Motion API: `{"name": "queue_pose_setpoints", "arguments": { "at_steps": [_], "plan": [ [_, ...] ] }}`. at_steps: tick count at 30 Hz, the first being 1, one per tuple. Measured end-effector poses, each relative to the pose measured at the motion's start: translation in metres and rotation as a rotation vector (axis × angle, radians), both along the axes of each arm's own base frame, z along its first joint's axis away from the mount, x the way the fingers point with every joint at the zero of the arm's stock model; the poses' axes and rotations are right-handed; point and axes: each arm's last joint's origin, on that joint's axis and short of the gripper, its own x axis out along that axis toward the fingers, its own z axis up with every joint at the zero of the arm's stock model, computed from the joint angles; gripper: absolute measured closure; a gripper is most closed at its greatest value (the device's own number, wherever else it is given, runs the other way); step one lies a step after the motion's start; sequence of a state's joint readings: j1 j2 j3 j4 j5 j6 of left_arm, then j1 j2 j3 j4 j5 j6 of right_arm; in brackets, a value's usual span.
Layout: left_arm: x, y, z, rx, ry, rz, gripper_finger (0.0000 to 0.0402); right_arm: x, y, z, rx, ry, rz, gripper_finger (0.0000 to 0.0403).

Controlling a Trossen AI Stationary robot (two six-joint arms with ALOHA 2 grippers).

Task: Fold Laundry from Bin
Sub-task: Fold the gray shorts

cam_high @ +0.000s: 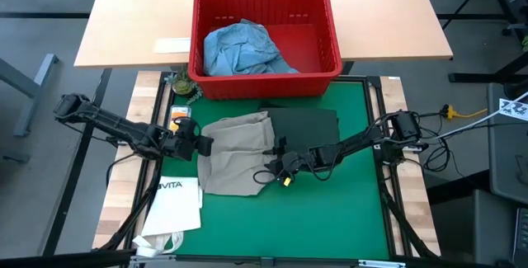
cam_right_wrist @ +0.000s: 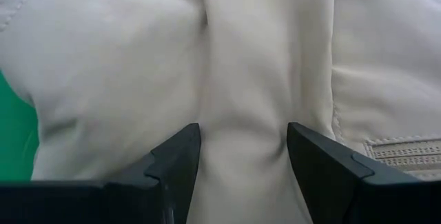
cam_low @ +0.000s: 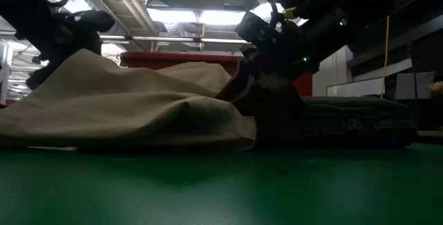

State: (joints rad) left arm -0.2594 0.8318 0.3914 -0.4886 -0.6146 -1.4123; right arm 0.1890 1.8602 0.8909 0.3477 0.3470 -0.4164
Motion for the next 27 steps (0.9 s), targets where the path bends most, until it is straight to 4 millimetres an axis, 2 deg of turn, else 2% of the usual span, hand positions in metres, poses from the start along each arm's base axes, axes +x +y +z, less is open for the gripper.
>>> {"name": "queue_pose_setpoints", "arguments": {
  "at_steps": [4,6,13,19,27],
  "plan": [
    [0.000,0.004,-0.005,0.018,0.002,0.005,0.0254,0.000,0.000,0.000,0.000,0.000,0.000,0.0182],
    [0.003,0.004,-0.002,0.038,-0.016,-0.025,0.0268,0.000,0.000,0.000,0.000,0.000,0.000,0.0182],
    [0.014,0.001,0.009,0.121,-0.102,-0.119,0.0388,0.000,0.000,0.000,0.000,-0.001,0.000,0.0182],
    [0.010,0.003,0.022,0.188,-0.056,-0.153,0.0398,-0.003,0.003,0.011,0.012,-0.022,0.019,0.0182],
    [-0.004,0.006,0.034,0.215,0.055,-0.146,0.0400,-0.010,0.006,0.051,0.041,-0.145,0.038,0.0182]
  ]
}}
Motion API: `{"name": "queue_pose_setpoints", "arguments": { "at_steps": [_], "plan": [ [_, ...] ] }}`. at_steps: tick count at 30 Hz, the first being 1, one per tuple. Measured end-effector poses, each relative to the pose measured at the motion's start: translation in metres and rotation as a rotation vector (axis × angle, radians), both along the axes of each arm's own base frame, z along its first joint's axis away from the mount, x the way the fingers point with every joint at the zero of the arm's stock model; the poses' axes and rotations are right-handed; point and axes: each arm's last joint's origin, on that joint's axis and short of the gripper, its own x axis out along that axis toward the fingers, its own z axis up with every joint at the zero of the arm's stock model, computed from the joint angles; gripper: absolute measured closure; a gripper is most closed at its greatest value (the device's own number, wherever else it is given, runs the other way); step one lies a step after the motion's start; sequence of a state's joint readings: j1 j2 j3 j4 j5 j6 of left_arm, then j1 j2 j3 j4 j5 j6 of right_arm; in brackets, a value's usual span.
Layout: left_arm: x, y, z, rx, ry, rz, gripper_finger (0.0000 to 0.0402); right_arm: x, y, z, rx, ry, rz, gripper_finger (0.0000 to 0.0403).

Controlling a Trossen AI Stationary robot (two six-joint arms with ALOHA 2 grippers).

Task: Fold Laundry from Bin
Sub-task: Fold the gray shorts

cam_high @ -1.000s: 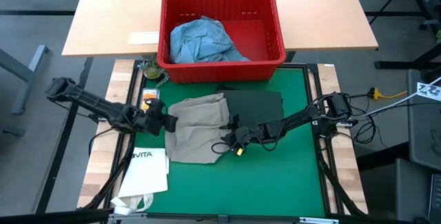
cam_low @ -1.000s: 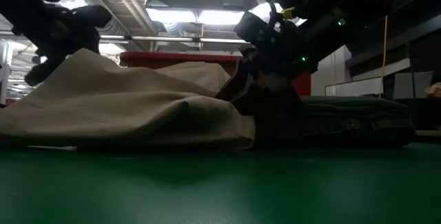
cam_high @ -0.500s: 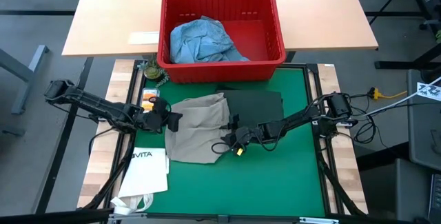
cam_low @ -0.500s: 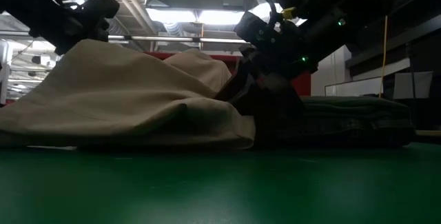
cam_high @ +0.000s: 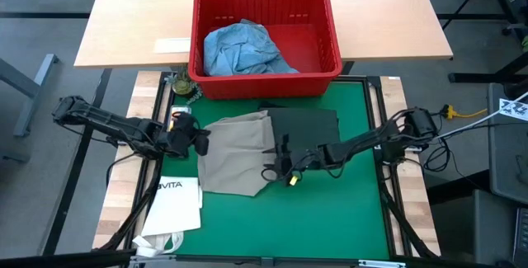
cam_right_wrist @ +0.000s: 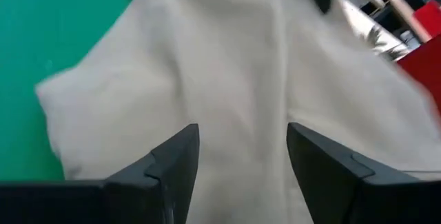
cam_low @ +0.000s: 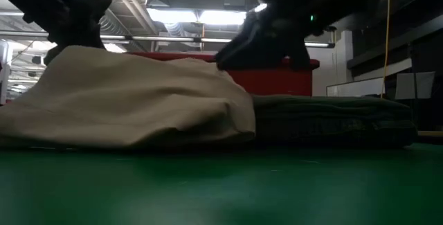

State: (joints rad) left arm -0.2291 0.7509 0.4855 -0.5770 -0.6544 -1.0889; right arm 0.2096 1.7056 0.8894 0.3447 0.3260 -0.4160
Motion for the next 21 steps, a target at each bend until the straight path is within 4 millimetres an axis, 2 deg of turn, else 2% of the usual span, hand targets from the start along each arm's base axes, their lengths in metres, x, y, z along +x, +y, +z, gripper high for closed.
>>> {"name": "queue_pose_setpoints", "arguments": {
  "at_steps": [3,5,9,16,21],
  "plan": [
    [-0.003,0.001,-0.002,0.012,0.044,0.002,0.0400,-0.003,-0.002,0.012,-0.006,-0.045,-0.031,0.0182],
    [-0.006,0.002,-0.004,0.027,0.077,0.009,0.0401,-0.003,-0.007,0.016,-0.037,-0.067,-0.114,0.0182],
    [-0.010,0.004,-0.006,0.086,0.117,0.051,0.0401,-0.001,-0.026,0.018,-0.072,-0.093,-0.245,0.0182],
    [-0.016,0.008,-0.009,0.148,0.181,0.095,0.0401,0.006,-0.065,0.020,0.086,-0.146,-0.257,0.0182],
    [-0.016,0.011,-0.010,0.120,0.195,0.101,0.0398,0.007,-0.082,0.017,0.096,-0.142,-0.290,0.0182]
  ]
}}
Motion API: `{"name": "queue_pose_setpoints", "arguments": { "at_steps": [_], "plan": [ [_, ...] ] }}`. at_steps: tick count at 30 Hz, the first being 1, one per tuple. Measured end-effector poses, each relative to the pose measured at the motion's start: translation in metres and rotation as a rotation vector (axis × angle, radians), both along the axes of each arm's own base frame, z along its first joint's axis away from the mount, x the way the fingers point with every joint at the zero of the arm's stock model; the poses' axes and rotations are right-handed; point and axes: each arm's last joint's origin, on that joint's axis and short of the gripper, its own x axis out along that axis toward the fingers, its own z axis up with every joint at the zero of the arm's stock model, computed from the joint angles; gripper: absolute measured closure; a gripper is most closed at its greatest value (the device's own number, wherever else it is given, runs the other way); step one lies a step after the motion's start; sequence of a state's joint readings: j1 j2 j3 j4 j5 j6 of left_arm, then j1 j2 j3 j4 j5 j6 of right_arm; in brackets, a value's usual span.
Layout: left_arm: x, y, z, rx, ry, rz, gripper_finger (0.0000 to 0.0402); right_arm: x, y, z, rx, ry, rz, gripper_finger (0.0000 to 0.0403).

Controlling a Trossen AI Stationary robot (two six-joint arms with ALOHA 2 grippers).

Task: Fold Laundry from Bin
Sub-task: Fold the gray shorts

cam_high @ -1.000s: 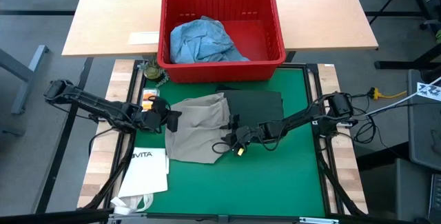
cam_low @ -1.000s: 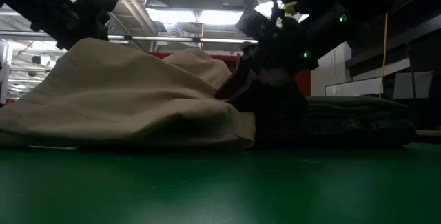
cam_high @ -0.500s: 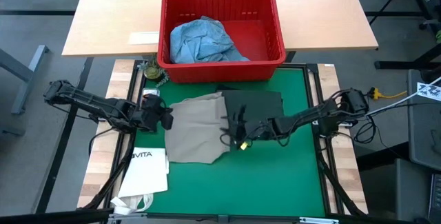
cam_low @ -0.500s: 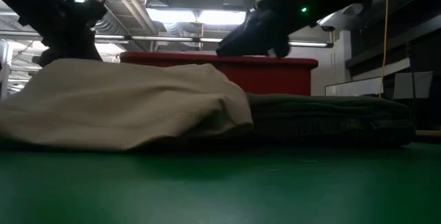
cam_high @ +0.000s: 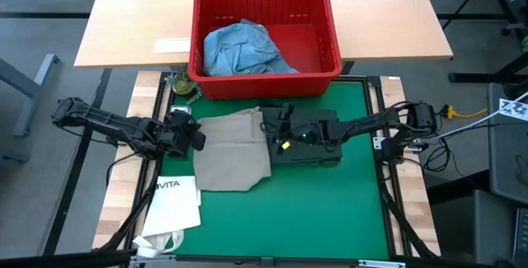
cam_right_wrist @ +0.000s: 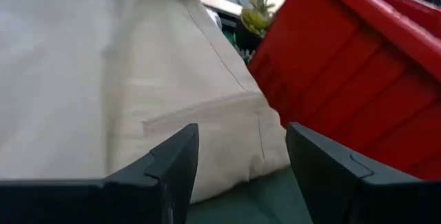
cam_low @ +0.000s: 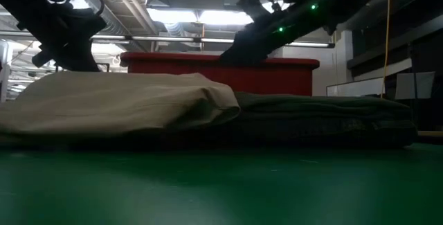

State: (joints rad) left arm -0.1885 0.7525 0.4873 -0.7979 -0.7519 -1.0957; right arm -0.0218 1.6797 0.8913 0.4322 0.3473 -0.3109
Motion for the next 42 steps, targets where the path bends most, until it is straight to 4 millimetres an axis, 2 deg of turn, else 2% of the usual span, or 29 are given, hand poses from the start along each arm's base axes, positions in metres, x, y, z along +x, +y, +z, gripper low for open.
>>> {"name": "queue_pose_setpoints", "arguments": {
  "at_steps": [6,10,15,18,24,29,32,38,42],
  "plan": [
    [0.000,0.002,-0.001,-0.011,0.031,-0.013,0.0367,0.006,-0.002,-0.017,0.001,0.032,-0.004,0.0182],
    [-0.001,0.006,-0.001,0.008,0.036,0.019,0.0329,0.008,-0.002,-0.025,0.001,0.052,-0.004,0.0182],
    [-0.002,0.010,0.001,0.031,0.025,0.058,0.0275,0.009,-0.002,-0.021,-0.006,0.022,-0.002,0.0182],
    [-0.004,0.011,0.004,0.031,-0.010,0.071,0.0261,0.011,-0.002,-0.015,-0.007,-0.043,-0.002,0.0182],
    [-0.008,0.011,0.015,0.016,-0.118,0.017,0.0266,0.013,-0.002,-0.006,-0.010,-0.133,-0.002,0.0182],
    [0.010,-0.001,0.023,-0.120,-0.271,-0.197,0.0287,0.013,-0.002,-0.007,-0.012,-0.129,-0.007,0.0182],
    [0.025,-0.014,0.017,-0.181,-0.322,-0.333,0.0300,0.013,-0.002,-0.007,-0.020,-0.124,-0.018,0.0182],
    [0.051,-0.044,0.005,-0.235,-0.322,-0.492,0.0323,0.017,-0.002,-0.019,-0.017,-0.098,-0.016,0.0182],
    [0.063,-0.063,-0.004,-0.250,-0.331,-0.563,0.0335,0.034,0.004,-0.017,0.059,-0.135,0.058,0.0182]
  ]
}}
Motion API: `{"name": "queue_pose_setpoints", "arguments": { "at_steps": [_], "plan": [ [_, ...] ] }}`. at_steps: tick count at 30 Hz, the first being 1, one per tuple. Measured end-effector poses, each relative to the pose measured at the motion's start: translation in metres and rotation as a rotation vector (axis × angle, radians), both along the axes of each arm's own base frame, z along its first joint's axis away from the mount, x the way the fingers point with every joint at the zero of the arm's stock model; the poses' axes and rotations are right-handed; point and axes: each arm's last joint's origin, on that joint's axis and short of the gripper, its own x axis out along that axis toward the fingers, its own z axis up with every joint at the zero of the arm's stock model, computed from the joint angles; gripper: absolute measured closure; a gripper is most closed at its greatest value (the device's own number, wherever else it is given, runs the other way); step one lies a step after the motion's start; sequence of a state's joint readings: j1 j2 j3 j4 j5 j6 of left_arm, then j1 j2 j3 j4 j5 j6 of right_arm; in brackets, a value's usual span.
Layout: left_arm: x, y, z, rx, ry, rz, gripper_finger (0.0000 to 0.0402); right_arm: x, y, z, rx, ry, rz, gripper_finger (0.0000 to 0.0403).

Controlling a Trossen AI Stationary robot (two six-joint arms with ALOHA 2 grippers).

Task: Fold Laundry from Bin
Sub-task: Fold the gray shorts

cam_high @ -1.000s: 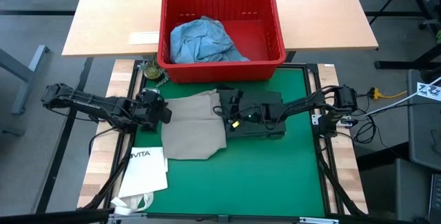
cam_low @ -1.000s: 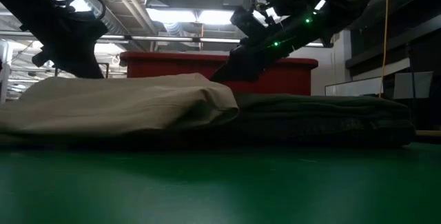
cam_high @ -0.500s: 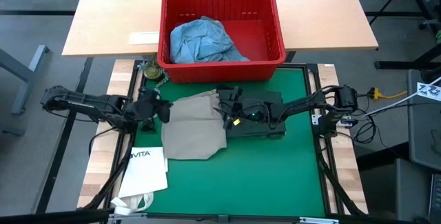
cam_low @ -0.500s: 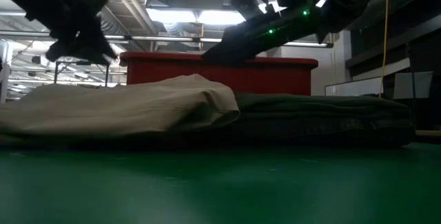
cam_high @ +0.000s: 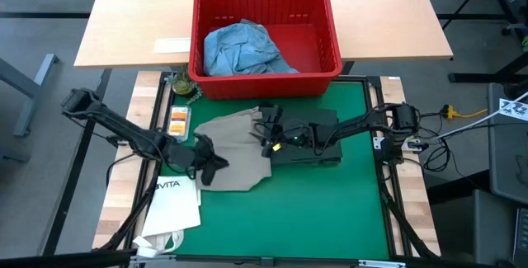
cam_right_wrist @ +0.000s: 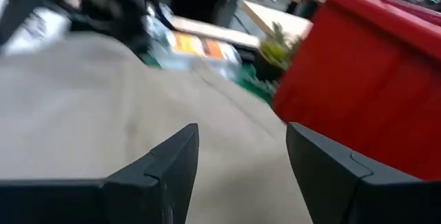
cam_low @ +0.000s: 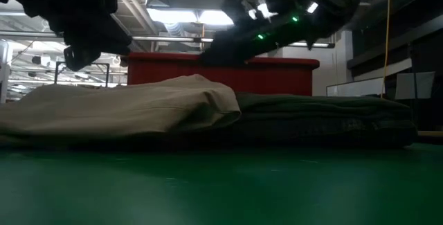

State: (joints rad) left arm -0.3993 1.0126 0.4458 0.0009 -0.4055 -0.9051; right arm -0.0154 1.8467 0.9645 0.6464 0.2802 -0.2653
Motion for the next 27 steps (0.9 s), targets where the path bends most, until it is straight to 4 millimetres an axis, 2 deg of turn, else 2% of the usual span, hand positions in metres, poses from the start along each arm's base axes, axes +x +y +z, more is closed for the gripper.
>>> {"name": "queue_pose_setpoints", "arguments": {
  "at_steps": [5,12,18,23,27],
  "plan": [
    [0.009,-0.018,-0.018,0.039,0.036,-0.033,0.0357,0.027,0.006,0.014,-0.005,-0.007,0.011,0.0182],
    [0.013,-0.034,-0.053,0.097,0.184,-0.065,0.0387,0.044,-0.006,0.011,-0.076,0.231,-0.109,0.0182],
    [0.011,-0.042,-0.073,0.144,0.270,-0.103,0.0400,0.048,-0.031,-0.010,-0.052,0.300,-0.164,0.0182],
    [0.009,-0.049,-0.085,0.123,0.340,-0.162,0.0399,0.046,-0.053,-0.015,-0.028,0.311,-0.211,0.0182],
    [0.009,-0.052,-0.090,0.090,0.358,-0.167,0.0398,0.046,-0.061,-0.014,0.003,0.284,-0.241,0.0182]
  ]
}}
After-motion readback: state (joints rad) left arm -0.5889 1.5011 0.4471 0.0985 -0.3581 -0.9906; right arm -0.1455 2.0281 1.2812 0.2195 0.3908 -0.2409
